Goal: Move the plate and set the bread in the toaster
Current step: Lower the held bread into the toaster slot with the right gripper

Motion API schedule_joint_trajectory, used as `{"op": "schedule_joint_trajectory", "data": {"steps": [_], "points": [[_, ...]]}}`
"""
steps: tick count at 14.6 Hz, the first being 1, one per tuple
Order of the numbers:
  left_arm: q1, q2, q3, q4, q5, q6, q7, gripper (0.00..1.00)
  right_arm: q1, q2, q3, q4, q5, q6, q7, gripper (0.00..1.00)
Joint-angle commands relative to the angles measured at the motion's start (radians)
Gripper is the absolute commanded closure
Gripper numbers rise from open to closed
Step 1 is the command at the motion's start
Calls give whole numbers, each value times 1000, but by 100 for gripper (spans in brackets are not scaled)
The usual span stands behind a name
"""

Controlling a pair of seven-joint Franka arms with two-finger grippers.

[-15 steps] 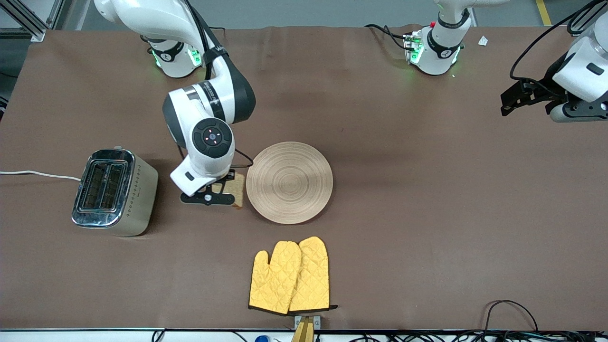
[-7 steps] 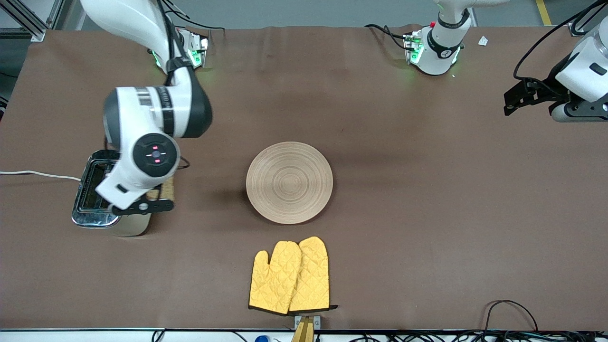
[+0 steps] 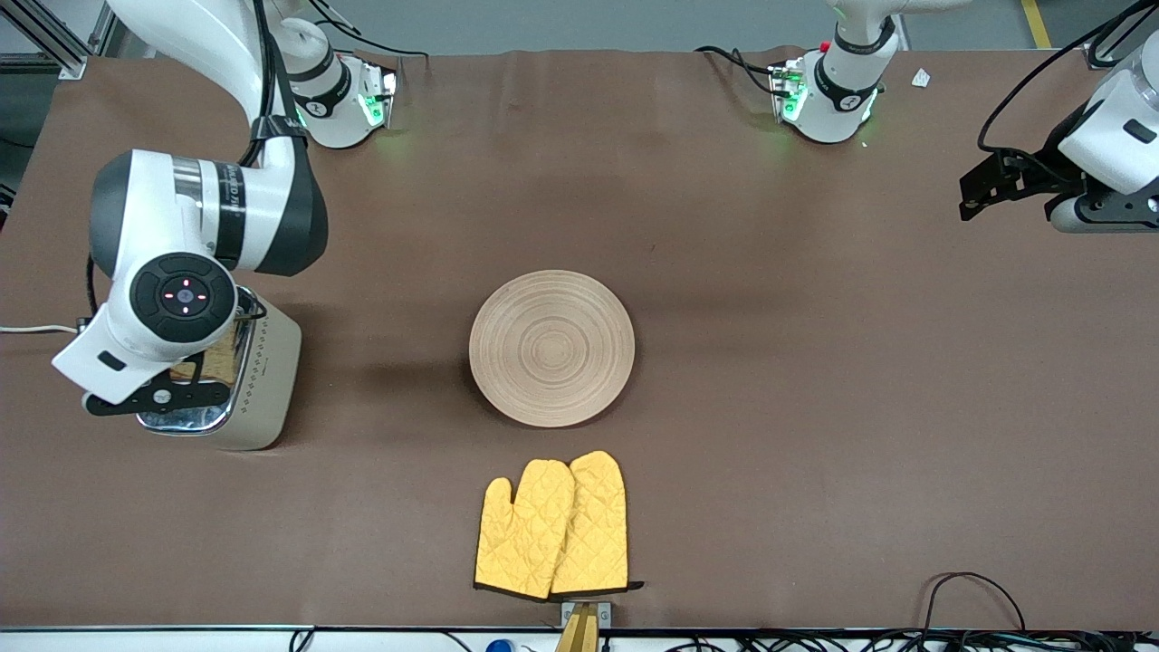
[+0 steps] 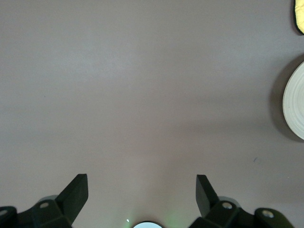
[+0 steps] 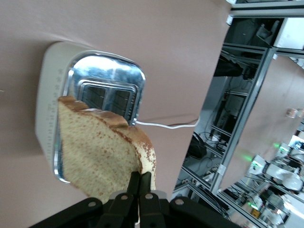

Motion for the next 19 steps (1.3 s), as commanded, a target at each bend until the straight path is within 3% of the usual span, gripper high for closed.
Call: {"op": "schedule_joint_trajectory", "data": {"steps": [1, 19], "points": [[6, -21, 3, -10, -15, 8, 20, 0, -13, -15, 1, -51, -39, 21, -6, 100], [6, -20, 3, -7, -15, 9, 20, 0, -37, -11, 4, -233, -25, 158, 258, 99]]}}
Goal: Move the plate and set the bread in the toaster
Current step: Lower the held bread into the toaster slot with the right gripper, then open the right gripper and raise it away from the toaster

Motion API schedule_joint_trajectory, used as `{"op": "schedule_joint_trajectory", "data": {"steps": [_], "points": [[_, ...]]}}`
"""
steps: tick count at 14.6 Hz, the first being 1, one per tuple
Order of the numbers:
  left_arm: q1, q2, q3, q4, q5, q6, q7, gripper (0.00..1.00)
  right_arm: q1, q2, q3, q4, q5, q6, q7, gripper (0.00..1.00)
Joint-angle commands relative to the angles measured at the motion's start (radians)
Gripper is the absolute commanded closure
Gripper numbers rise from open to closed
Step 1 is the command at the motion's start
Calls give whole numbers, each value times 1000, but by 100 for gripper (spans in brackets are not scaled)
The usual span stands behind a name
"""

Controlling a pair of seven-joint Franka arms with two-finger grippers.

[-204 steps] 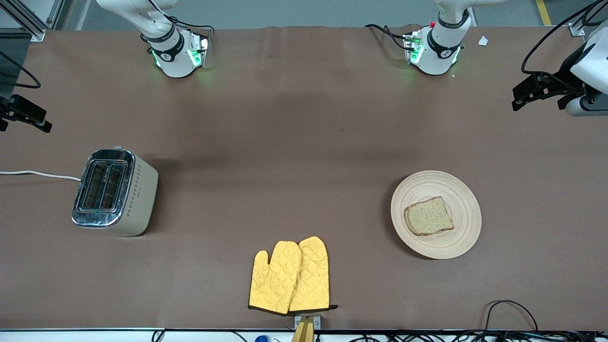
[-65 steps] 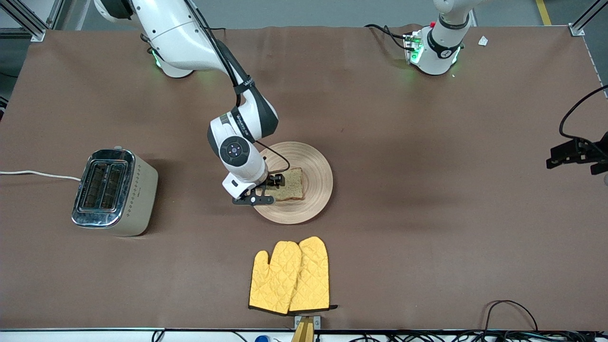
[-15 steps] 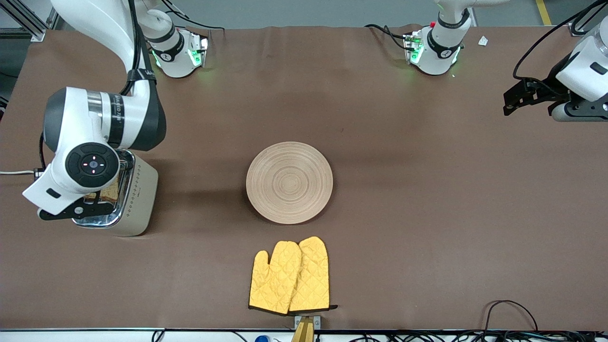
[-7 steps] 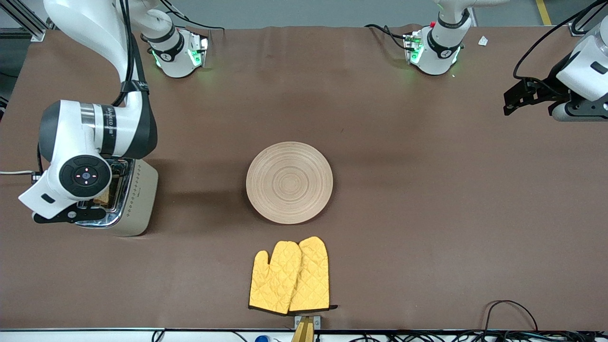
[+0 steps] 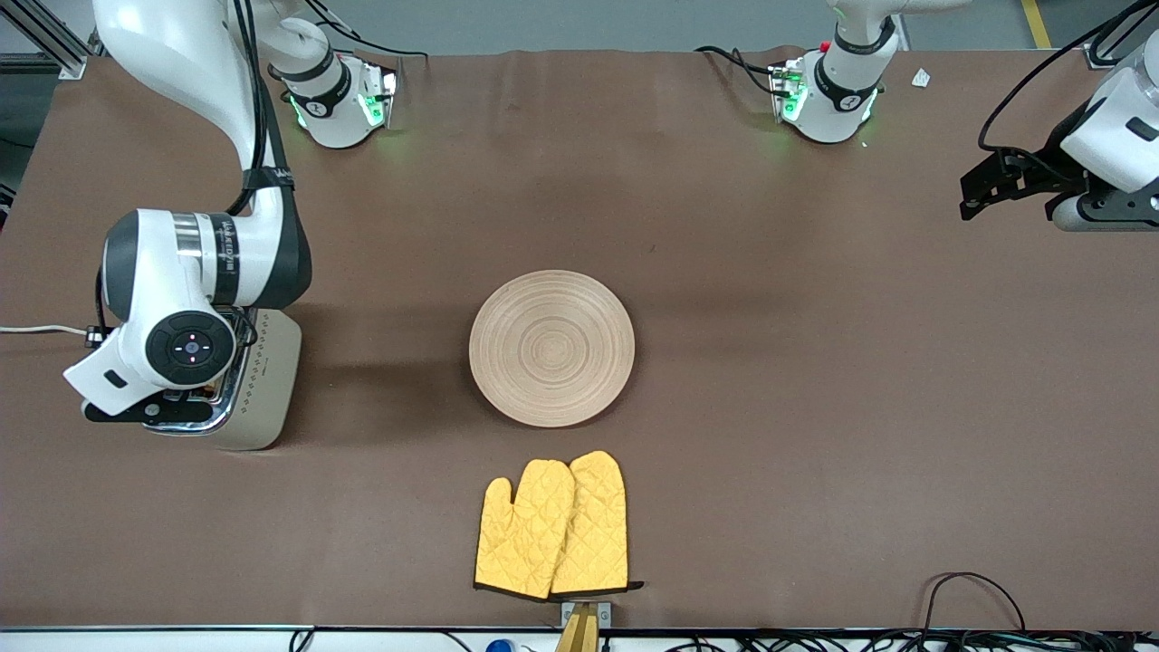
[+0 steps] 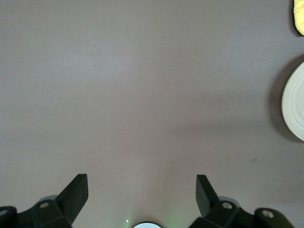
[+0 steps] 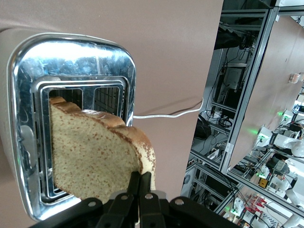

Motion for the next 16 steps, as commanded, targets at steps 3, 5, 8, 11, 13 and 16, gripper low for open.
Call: {"op": "schedule_joint_trajectory", "data": {"steps": [3, 5, 8, 11, 13, 16], "points": [[16, -18, 2, -6, -14, 8, 20, 0, 8, -17, 8, -54, 24, 61, 92, 98], [16, -18, 2, -7, -14, 8, 20, 0, 6, -8, 6, -54, 104, 80, 100, 95], [16, -18, 2, -6, -13, 8, 20, 0, -15, -8, 6, -51, 222, 110, 100, 49], [15, -15, 2, -6, -13, 9, 20, 0, -37, -17, 5, -37, 302, 113, 80, 9], [13, -13, 1, -7, -13, 9, 20, 0, -50, -52, 5, -26, 343, 111, 57, 0], [13, -12, 1, -7, -13, 9, 18, 0, -105, -115, 3, -26, 457, 113, -11, 0]]}}
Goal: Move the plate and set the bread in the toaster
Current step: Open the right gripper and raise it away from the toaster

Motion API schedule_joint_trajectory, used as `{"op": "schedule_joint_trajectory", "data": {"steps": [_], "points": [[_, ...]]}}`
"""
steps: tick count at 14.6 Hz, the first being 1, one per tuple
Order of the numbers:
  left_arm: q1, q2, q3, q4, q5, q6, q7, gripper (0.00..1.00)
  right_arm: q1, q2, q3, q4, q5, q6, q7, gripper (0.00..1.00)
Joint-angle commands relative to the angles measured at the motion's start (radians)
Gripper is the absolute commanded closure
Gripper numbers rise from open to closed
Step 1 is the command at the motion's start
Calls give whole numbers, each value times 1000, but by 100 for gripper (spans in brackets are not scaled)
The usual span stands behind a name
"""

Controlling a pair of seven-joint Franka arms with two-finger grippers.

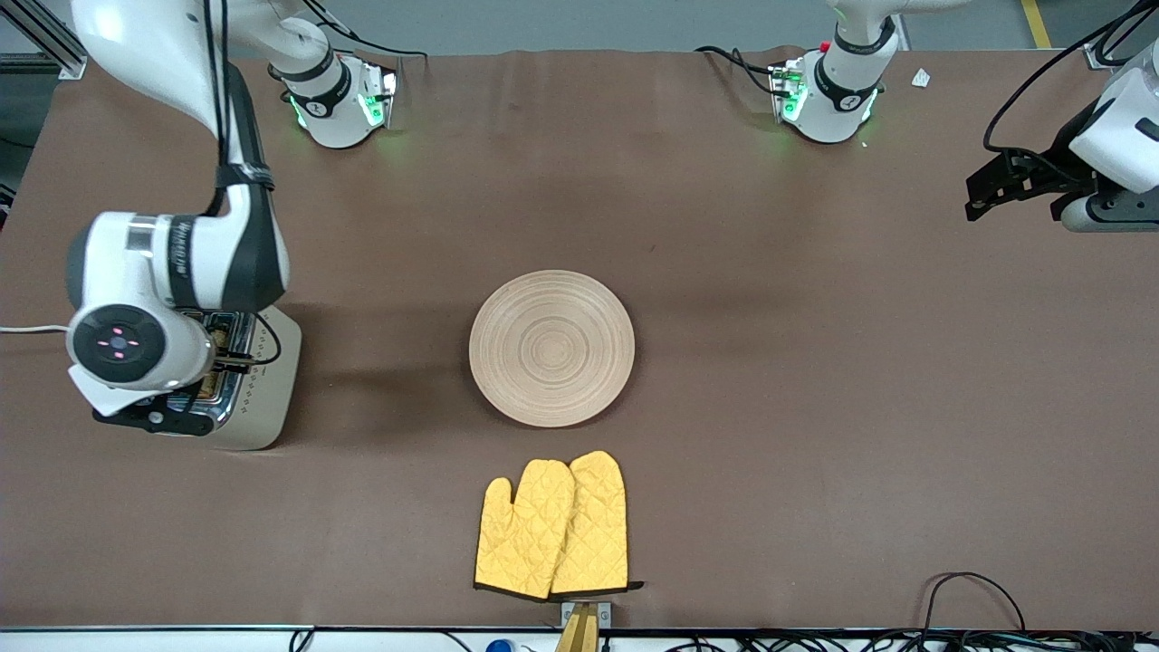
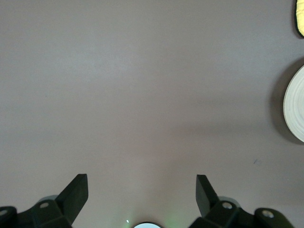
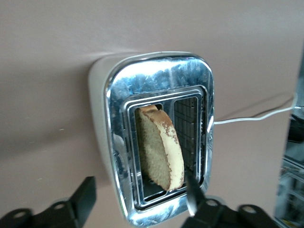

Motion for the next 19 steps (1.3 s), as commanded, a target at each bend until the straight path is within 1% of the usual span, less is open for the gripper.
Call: {"op": "schedule_joint_trajectory", "data": {"steps": [1, 3, 7, 8, 11, 12, 15, 17, 19], "points": [[2, -12, 1, -8, -13, 10, 18, 0, -68, -88, 9, -21, 115, 0, -72, 0], [2, -12, 1, -7, -13, 10, 18, 0, -111, -119, 11, -28, 175, 3, -87, 0], [2, -10, 1, 0, -14, 10, 18, 0, -136, -188, 11, -52, 195, 3, -154, 0], [2, -12, 1, 0, -13, 10, 18, 0, -136, -211, 11, -64, 209, 3, -165, 0], [2, -10, 1, 1, -13, 10, 20, 0, -160, -290, 17, -87, 212, 0, -168, 0], [4, -12, 1, 1, -13, 10, 20, 0, -189, -307, 41, -87, 212, -7, -176, 0], [2, -12, 1, 1, -13, 9, 20, 0, -361, -361, 223, -87, 201, -26, -198, 0], [2, -12, 1, 1, -13, 9, 20, 0, -412, -396, 276, -89, 200, -38, -198, 0], [2, -10, 1, 15, -13, 4, 21, 0, -456, -439, 334, -116, 192, -35, -204, 0]]}}
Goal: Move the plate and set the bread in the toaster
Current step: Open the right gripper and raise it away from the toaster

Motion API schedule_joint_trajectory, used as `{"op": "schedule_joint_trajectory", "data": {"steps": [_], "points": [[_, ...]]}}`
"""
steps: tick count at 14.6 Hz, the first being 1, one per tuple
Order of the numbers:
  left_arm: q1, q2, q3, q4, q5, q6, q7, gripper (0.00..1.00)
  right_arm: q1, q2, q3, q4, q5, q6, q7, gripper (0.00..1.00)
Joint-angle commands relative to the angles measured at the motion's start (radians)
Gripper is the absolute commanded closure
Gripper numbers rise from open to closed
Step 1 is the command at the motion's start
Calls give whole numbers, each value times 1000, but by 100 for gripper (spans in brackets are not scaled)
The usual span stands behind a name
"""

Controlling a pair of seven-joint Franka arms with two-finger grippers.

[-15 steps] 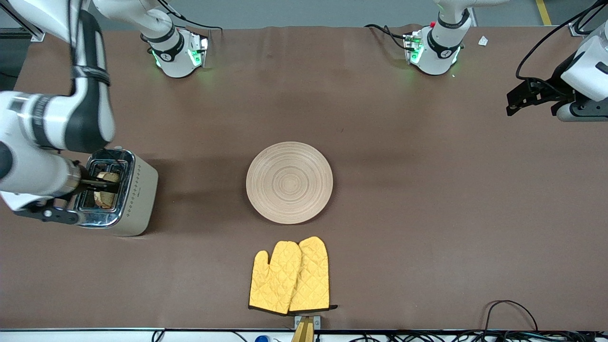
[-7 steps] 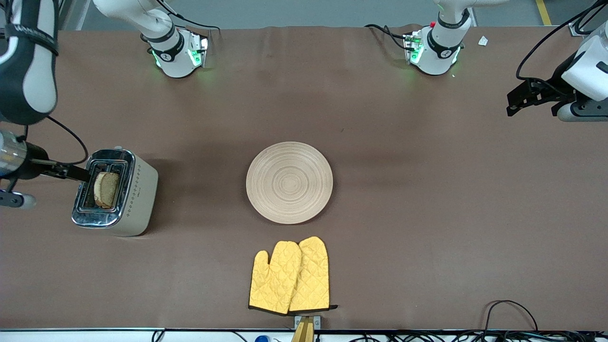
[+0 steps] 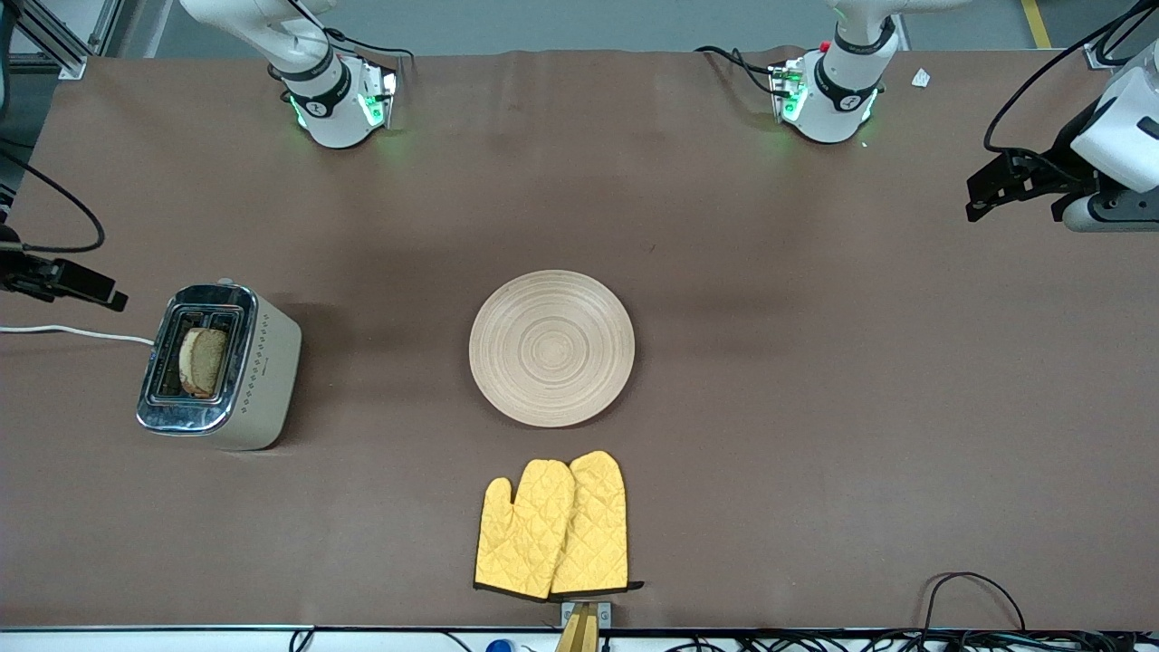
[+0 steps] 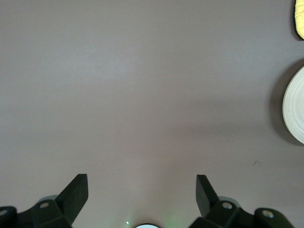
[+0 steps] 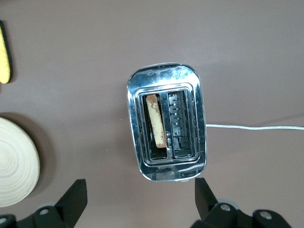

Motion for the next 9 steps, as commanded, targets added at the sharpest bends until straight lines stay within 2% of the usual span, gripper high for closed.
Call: {"op": "schedule_joint_trajectory", "data": {"steps": [1, 4, 9], "points": [[2, -9, 1, 15, -11, -1, 21, 0, -68, -102, 96, -94, -19, 20, -17, 0], [2, -2, 1, 21, -10, -1, 21, 0, -61, -188, 132, -168, -78, 31, -20, 0], [4, 1, 1, 33, -5, -3, 16, 0, -61, -188, 132, -137, -98, -32, -1, 0]]}}
